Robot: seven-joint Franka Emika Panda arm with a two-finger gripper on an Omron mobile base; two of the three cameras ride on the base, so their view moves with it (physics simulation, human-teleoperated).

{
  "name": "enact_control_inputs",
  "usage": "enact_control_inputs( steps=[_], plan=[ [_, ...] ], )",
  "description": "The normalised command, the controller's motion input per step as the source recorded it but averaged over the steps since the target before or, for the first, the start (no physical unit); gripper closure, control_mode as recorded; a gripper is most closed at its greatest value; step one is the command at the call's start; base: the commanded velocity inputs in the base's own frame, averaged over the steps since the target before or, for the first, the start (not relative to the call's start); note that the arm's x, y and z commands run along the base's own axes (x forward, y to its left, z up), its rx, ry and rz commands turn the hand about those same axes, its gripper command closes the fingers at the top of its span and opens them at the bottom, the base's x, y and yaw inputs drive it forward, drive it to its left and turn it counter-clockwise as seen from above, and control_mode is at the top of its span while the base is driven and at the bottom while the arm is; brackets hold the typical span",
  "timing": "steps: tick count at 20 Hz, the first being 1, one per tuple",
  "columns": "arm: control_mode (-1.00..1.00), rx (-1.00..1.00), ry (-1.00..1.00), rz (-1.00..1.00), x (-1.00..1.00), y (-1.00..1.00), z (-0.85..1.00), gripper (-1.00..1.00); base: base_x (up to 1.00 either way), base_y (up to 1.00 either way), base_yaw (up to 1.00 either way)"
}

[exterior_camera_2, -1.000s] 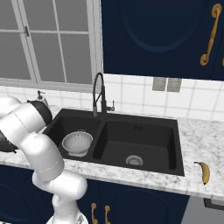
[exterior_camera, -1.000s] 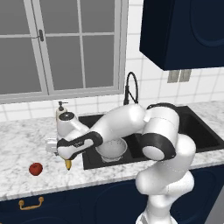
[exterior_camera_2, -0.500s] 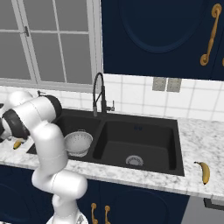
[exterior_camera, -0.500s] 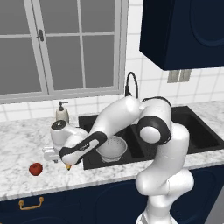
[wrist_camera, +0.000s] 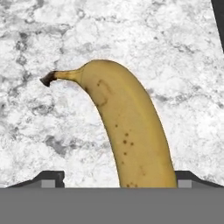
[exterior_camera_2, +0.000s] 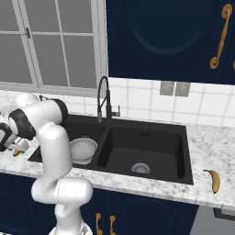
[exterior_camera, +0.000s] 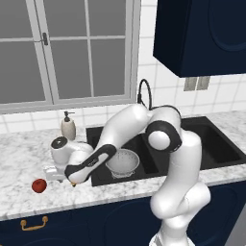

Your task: Put the colander in the sink, put the banana, apple, banana in the colander, and turn on the sink faucet and pour water over the colander.

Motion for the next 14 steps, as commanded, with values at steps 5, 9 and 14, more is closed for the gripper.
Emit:
enact_control_inputs(
  steps=[5, 9, 14],
  plan=[
    [-1.0, 0.0, 0.0, 0.05, 0.1, -0.28, -0.24, 1.0, 0.0, 0.0, 0.0],
    [-1.0, 0.0, 0.0, 0.01, 0.01, -0.51, -0.14, 1.0, 0.0, 0.0, 0.0],
    [-1.0, 0.0, 0.0, 0.0, 0.0, -0.65, 0.12, 1.0, 0.0, 0.0, 0.0]
  ],
)
